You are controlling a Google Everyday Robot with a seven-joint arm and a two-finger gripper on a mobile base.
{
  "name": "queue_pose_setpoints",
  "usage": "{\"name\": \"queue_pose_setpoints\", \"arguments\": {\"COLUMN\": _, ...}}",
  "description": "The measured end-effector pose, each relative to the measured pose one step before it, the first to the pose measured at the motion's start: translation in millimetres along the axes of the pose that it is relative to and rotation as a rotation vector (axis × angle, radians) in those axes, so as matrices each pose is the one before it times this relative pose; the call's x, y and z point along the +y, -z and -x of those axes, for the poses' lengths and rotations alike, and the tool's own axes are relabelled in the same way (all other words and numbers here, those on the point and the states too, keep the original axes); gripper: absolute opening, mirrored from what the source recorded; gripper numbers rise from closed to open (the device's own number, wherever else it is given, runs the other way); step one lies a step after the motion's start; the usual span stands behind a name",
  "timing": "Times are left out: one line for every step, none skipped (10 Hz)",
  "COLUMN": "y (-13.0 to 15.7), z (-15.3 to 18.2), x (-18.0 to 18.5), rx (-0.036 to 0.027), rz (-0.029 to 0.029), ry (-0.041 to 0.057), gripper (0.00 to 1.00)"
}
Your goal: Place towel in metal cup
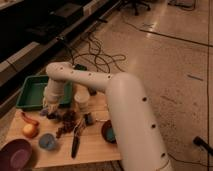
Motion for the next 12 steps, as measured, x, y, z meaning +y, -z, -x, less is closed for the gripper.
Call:
{"name": "queue_pose_setpoints", "arguments": {"y": 0.88, "z": -0.16, "x": -0.47, "rx": 0.00385, "rz": 0.00137, "ry": -0.00113, "gripper": 0.22}}
{"name": "queue_pose_setpoints", "arguments": {"y": 0.57, "z": 0.05, "x": -0.25, "rx": 0.00065, "rz": 0.00027, "ry": -0.00096, "gripper": 0.31}}
{"name": "queue_pose_setpoints", "arguments": {"y": 1.35, "z": 0.18, "x": 0.12, "rx": -0.00029, "rz": 0.00057, "ry": -0.00246, "gripper": 0.42}}
{"name": "queue_pose_setpoints", "arguments": {"y": 0.94, "z": -0.73, "x": 0.66, "rx": -0.00055, "rz": 0.00179, "ry": -0.00581, "gripper": 0.53}}
{"name": "queue_pose_setpoints", "arguments": {"y": 0.99, "z": -0.77, "x": 0.0, "rx": -0.0003, "rz": 0.0001, "ry": -0.00524, "gripper": 0.61}}
{"name": "queue_pose_setpoints", "arguments": {"y": 1.2, "z": -1.35, "x": 0.28, "rx": 0.00147, "rz": 0.00406, "ry": -0.00688, "gripper": 0.72}}
{"name": "queue_pose_setpoints", "arguments": {"y": 0.58, "z": -1.03, "x": 0.15, "rx": 0.00129, "rz": 0.00321, "ry": -0.00388, "gripper": 0.79}}
{"name": "queue_pose_setpoints", "arguments": {"y": 0.35, "z": 0.41, "x": -0.66, "rx": 0.00051, "rz": 0.00135, "ry": 0.00026, "gripper": 0.8}}
{"name": "queue_pose_setpoints", "arguments": {"y": 0.13, "z": -0.05, "x": -0.39, "rx": 0.00441, "rz": 0.00911, "ry": -0.0028, "gripper": 0.8}}
{"name": "queue_pose_setpoints", "arguments": {"y": -0.27, "z": 0.9, "x": -1.19, "rx": 0.00253, "rz": 0.01062, "ry": -0.00351, "gripper": 0.8}}
{"name": "queue_pose_setpoints", "arguments": {"y": -1.79, "z": 1.12, "x": -0.92, "rx": 0.00351, "rz": 0.0128, "ry": -0.00431, "gripper": 0.8}}
{"name": "queue_pose_setpoints", "arguments": {"y": 0.0, "z": 0.35, "x": -1.03, "rx": 0.00357, "rz": 0.00438, "ry": -0.00454, "gripper": 0.8}}
